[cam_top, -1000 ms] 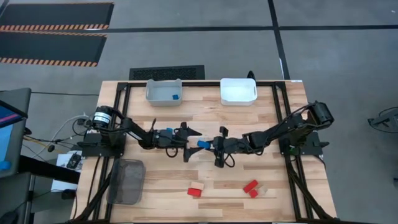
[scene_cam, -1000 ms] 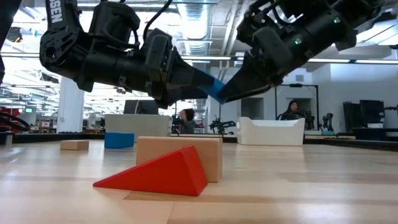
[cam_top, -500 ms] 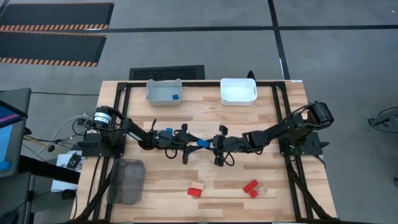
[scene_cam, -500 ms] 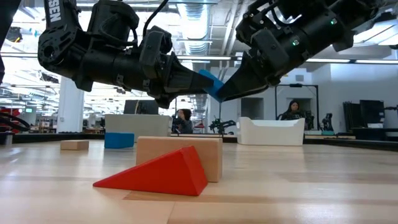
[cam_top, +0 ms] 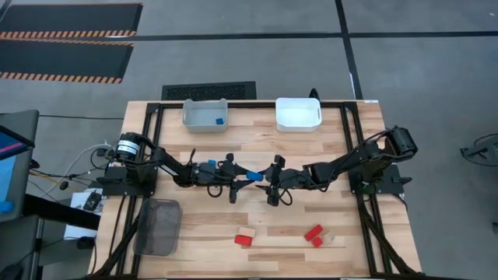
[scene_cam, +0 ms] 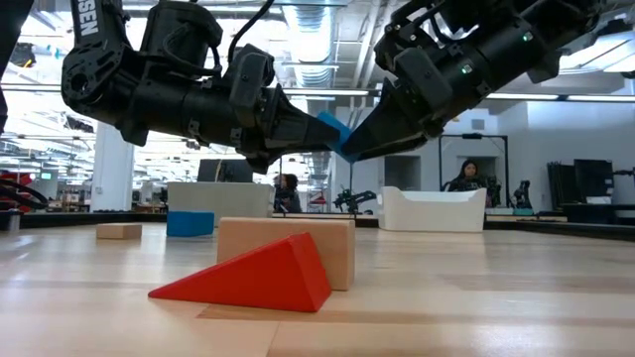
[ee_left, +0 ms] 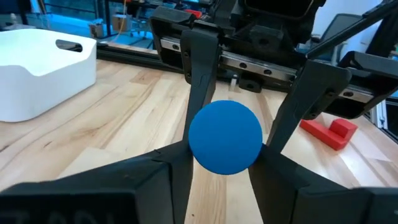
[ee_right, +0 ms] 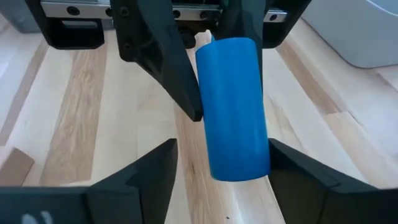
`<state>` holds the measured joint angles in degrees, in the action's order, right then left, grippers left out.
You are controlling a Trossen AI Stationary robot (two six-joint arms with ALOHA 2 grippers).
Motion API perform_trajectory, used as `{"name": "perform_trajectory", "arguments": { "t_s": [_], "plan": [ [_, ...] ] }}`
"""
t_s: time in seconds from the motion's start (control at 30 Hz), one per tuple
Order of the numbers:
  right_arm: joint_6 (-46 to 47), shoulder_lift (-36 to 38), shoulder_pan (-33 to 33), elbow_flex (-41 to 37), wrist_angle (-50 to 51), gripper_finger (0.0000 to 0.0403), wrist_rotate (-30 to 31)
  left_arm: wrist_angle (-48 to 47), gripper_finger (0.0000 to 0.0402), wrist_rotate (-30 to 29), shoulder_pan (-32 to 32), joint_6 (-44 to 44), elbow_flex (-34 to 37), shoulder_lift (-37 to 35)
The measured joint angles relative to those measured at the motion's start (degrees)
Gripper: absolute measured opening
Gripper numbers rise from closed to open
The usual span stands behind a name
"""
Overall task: Sort & place blocks by color
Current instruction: Put the blue cylinder block into the gray bin
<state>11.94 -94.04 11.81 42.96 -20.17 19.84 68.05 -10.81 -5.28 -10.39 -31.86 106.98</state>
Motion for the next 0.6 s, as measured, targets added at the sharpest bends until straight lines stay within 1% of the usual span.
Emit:
{"name": "perform_trajectory", "arguments": {
  "t_s": [0.07, 0.23, 0.5, 0.6],
  "plan": [
    [0.0, 0.0, 0.0, 0.0, 0.7, 0.0258, 0.6, -0.1, 0.0119, -0.1, 0.0, 0.0, 0.0, 0.0],
    [0.2, 0.2, 0.1, 0.0, 4.6, 0.0259, 5.2, 1.2, 0.0108, -1.1, 0.1, -0.2, 0.0, 0.0],
    [0.4, 0.3, 0.2, 0.0, 6.2, 0.0259, 5.6, 2.3, 0.0115, -0.9, 0.1, -0.2, 0.0, -0.1],
    [2.9, 0.3, -0.2, 0.0, 8.5, 0.0259, 6.3, 2.4, 0.0114, -2.2, 0.1, -0.1, 0.1, -0.5]
  ]
}}
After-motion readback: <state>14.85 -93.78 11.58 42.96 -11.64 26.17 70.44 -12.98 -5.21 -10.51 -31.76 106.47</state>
